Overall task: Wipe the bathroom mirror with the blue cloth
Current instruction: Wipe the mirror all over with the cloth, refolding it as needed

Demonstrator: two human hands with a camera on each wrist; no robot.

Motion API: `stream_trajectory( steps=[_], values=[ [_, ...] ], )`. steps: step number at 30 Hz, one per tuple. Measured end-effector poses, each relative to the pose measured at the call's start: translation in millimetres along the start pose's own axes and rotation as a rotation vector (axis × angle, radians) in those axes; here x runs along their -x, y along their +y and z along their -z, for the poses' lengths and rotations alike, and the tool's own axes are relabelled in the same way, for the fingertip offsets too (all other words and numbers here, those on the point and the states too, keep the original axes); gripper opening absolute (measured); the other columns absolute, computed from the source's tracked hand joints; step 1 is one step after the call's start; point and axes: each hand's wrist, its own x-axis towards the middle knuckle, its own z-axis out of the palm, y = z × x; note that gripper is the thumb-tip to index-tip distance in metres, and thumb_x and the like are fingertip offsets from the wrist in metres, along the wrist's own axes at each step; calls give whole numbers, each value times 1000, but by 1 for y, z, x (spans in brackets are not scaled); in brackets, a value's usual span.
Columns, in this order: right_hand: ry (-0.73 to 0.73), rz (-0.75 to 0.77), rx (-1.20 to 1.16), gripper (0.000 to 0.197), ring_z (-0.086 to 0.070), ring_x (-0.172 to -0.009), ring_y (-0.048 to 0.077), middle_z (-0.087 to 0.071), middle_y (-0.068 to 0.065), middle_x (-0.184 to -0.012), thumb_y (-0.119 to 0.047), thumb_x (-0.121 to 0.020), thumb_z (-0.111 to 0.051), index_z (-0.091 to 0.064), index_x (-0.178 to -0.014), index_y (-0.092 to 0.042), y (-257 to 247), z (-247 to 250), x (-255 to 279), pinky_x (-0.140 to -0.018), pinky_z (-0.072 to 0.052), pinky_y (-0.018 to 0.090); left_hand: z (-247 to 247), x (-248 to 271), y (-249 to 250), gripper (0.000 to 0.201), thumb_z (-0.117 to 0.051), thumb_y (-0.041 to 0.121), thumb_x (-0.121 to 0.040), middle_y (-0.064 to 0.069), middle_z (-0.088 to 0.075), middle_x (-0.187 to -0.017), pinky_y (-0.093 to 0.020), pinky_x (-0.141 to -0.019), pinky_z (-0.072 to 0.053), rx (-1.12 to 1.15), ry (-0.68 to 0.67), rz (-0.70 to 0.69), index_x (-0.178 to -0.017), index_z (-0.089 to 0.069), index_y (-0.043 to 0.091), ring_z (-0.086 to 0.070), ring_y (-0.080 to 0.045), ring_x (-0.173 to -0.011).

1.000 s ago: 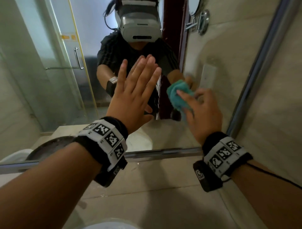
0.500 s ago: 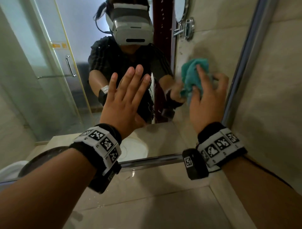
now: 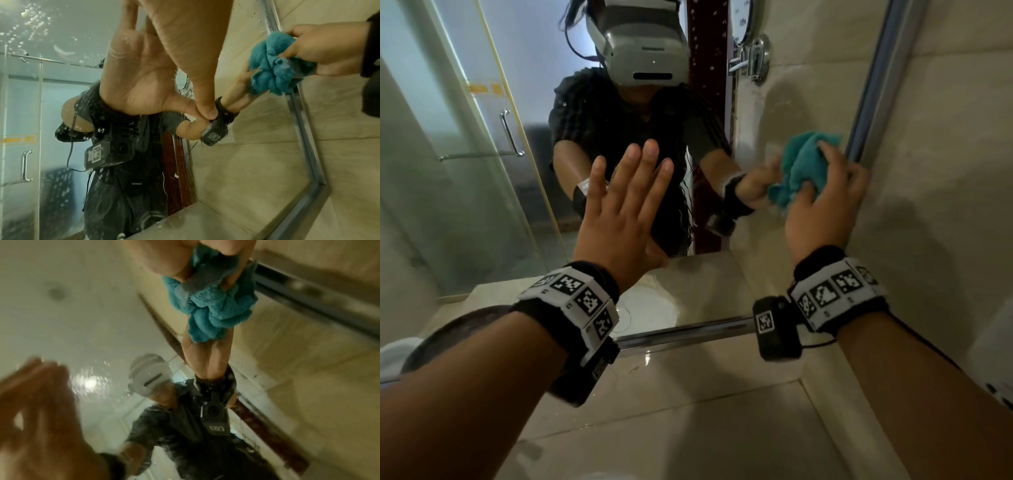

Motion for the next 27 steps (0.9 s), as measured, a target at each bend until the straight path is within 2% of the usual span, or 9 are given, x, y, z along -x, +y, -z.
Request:
stream_trajectory(
  steps=[2,7,9,13,17,19,23,24,27],
  values=[
    [52,-22,49,47,-44,-117,20,-39,9,-132,-2,-88,-53,-50,-131,-22,-4,-4,3,-90,-36,15,-1,0,0,138,-71,73,-51,-11,3,-157,-51,-116,0,-8,-7,1,-152,-1,11,1,-28,-145],
    [-174,418,208,56,-53,-100,34,-49,17,-121,4,-73,-65,-57,-124,-18,10,-1,15,-81,-48,37,-2,0,-1,138,-74,71,-49,-10,1,-158,-51,-116,2,6,-10,2,-152,-5,11,0,-26,-145],
    [-182,389,194,56,-52,-103,34,-47,17,-123,4,-75,-64,-56,-126,-18,17,3,9,-84,-49,39,-1,0,-1,138,-75,70,-48,-10,0,-158,-50,-116,2,6,-9,7,-152,-6,11,-1,-26,-145],
    [20,108,82,50,-47,-115,30,-39,16,-130,-3,-85,-53,-47,-133,-19,20,0,0,-93,-45,34,0,0,1,139,-75,70,-48,-10,1,-158,-50,-116,2,-8,-16,17,-152,-4,11,-1,-26,-145],
    [88,-61,53,50,-44,-118,28,-37,14,-132,-11,-89,-51,-42,-138,-21,24,-1,-15,-98,-44,40,-1,0,2,141,-70,75,-50,-12,8,-157,-51,-116,3,-53,-30,23,-152,3,11,3,-28,-146],
    [38,0,94,51,-45,-118,29,-37,13,-134,-17,-91,-49,-39,-140,-24,20,1,-10,-98,-44,42,-2,0,2,141,-71,75,-48,-11,5,-158,-51,-116,1,-44,-16,21,-152,0,11,0,-28,-146],
    [-191,447,210,49,-48,-109,35,-47,15,-127,-18,-88,-51,-47,-136,-21,16,3,19,-92,-44,42,-2,-1,1,141,-75,72,-45,-12,1,-158,-51,-116,0,-27,-12,13,-152,-6,11,-4,-29,-145],
    [-211,482,200,49,-48,-107,36,-48,14,-126,-13,-86,-53,-50,-134,-22,19,5,16,-91,-45,43,-2,-1,1,140,-76,71,-45,-12,0,-158,-51,-116,0,-23,-6,15,-152,-8,11,-4,-29,-145],
    [-88,278,139,53,-46,-113,35,-45,14,-127,-3,-85,-55,-52,-133,-24,31,9,-14,-97,-44,47,-1,0,1,139,-76,70,-45,-12,-1,-158,-51,-116,-1,-15,7,17,-152,-10,11,-6,-29,-145]
  ],
)
